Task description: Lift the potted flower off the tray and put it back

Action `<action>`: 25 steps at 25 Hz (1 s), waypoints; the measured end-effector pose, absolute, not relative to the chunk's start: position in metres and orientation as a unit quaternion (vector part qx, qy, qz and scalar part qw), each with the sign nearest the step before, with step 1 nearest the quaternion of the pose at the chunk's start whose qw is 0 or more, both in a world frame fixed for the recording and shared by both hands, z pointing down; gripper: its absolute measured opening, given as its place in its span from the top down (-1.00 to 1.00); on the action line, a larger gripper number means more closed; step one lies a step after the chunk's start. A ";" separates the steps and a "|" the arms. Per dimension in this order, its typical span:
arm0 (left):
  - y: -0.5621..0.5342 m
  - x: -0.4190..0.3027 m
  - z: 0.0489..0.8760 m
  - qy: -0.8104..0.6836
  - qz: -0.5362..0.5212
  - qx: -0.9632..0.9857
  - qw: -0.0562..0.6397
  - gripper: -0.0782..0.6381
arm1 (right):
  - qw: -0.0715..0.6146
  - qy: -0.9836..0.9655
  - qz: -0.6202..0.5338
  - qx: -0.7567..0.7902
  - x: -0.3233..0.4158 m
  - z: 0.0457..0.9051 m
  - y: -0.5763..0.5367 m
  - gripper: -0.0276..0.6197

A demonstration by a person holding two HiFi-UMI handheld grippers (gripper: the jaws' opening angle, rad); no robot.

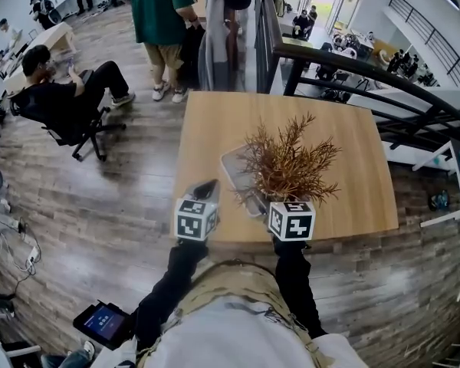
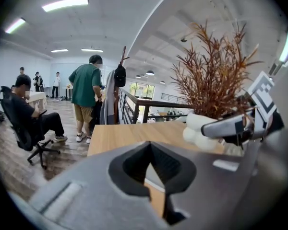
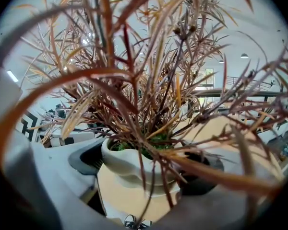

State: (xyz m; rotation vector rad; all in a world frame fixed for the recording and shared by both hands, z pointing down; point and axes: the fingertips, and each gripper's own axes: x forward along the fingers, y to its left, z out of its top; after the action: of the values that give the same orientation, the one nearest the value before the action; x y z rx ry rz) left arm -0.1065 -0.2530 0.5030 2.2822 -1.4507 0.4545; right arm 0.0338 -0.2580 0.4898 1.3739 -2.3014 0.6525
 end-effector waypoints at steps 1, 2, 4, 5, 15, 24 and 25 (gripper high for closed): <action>-0.254 -0.105 0.503 -0.517 0.161 0.817 0.199 0.78 | 0.191 -0.819 0.233 0.489 0.035 0.490 -0.258 -0.58; -0.254 -0.103 0.504 -0.516 0.160 0.818 0.200 0.78 | 0.191 -0.819 0.233 0.489 0.035 0.490 -0.258 -0.58; -0.253 -0.101 0.505 -0.516 0.158 0.818 0.200 0.78 | 0.190 -0.819 0.233 0.488 0.035 0.489 -0.257 -0.58; -0.253 -0.101 0.505 -0.516 0.158 0.818 0.199 0.78 | 0.190 -0.820 0.232 0.488 0.034 0.488 -0.257 -0.58; -0.252 -0.101 0.505 -0.515 0.159 0.820 0.194 0.78 | 0.189 -0.823 0.232 0.482 0.030 0.489 -0.256 -0.58; -0.250 -0.106 0.511 -0.514 0.162 0.818 0.198 0.78 | 0.192 -0.824 0.238 0.478 0.023 0.496 -0.255 -0.58; -0.249 -0.106 0.512 -0.515 0.162 0.818 0.198 0.78 | 0.192 -0.824 0.238 0.477 0.023 0.497 -0.254 -0.58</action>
State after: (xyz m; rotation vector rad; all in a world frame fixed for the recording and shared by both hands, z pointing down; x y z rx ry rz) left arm -0.1063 -0.2492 0.5124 2.2889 -1.4421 0.4544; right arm 0.0229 -0.2544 0.4974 1.3388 -2.3125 0.6684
